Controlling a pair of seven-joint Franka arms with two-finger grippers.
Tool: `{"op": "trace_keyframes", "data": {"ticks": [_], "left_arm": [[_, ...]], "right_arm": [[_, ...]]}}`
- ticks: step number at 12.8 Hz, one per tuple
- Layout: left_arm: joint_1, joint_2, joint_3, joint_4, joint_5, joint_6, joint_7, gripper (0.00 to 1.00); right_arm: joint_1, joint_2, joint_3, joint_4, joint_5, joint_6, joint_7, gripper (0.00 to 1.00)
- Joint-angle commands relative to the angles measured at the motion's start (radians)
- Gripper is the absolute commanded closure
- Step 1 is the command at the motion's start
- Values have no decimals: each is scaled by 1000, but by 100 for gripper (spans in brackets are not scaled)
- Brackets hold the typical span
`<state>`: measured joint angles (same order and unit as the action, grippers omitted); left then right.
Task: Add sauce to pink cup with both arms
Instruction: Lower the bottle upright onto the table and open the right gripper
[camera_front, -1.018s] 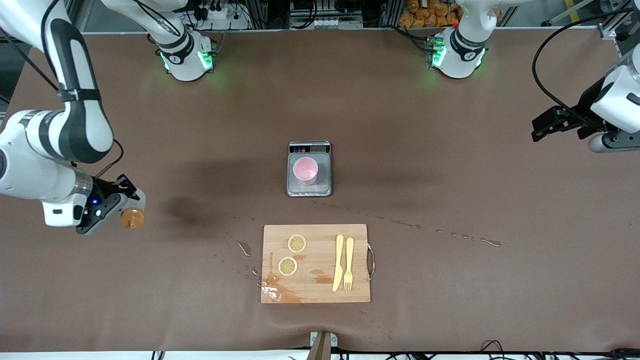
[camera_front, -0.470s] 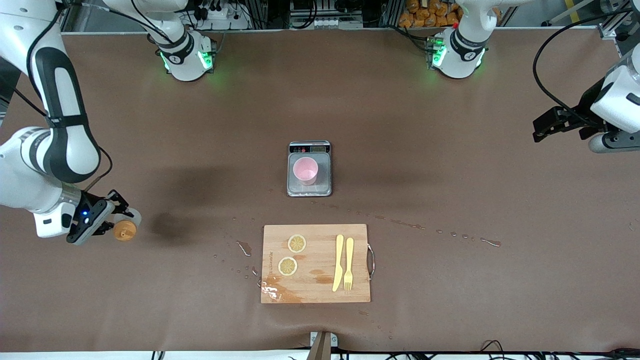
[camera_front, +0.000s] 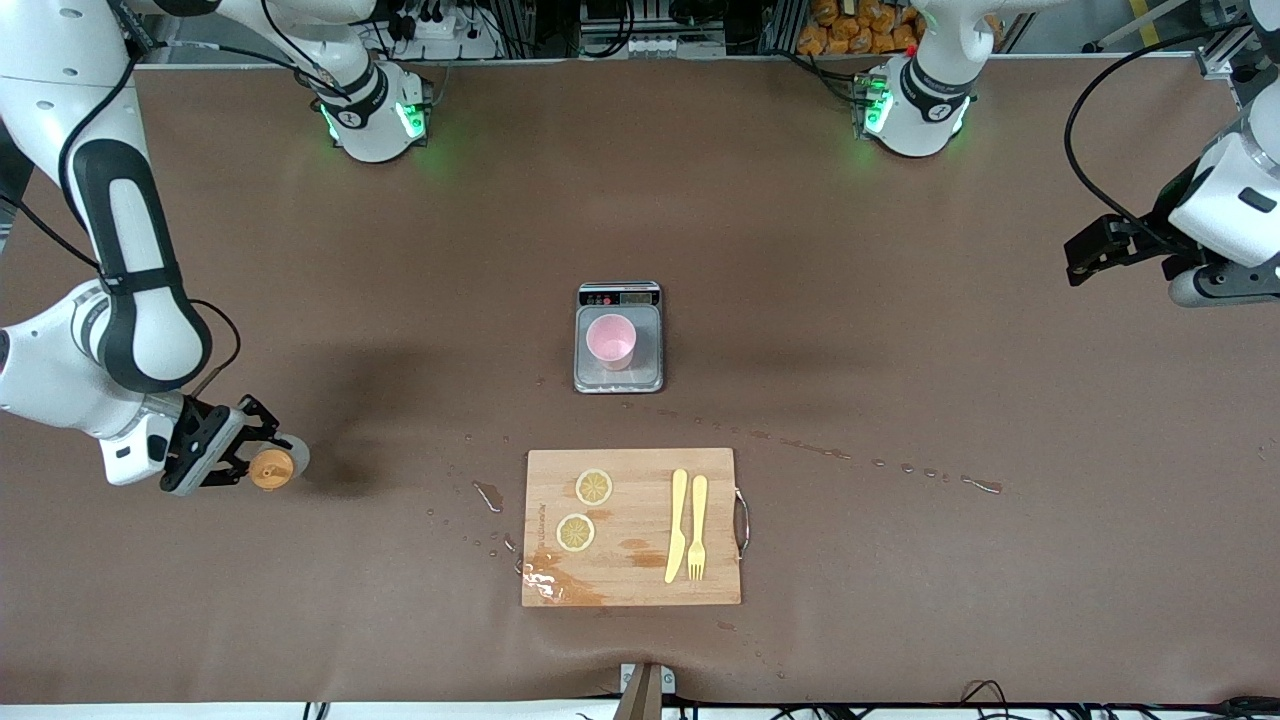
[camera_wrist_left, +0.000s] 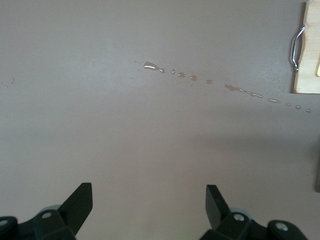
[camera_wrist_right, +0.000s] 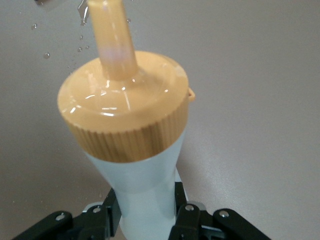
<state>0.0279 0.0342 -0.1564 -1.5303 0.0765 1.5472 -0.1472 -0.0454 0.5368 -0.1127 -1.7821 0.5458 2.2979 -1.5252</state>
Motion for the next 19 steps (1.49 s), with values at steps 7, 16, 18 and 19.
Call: {"op": "trace_keyframes", "data": {"ticks": [7, 16, 18, 19], "left_arm": [[14, -16, 3, -4, -7, 21, 2, 0], [26, -7, 3, -4, -1, 22, 9, 0], [27, -7, 2, -4, -4, 22, 12, 0], [26, -7, 0, -4, -6, 25, 12, 0]], "right_arm": [[-57, 28, 19, -8, 207, -2, -195, 100], [-105, 83, 21, 0, 342, -6, -348, 100], [-106, 86, 19, 6, 348, -6, -366, 59], [-108, 86, 19, 13, 350, -8, -368, 1]]}}
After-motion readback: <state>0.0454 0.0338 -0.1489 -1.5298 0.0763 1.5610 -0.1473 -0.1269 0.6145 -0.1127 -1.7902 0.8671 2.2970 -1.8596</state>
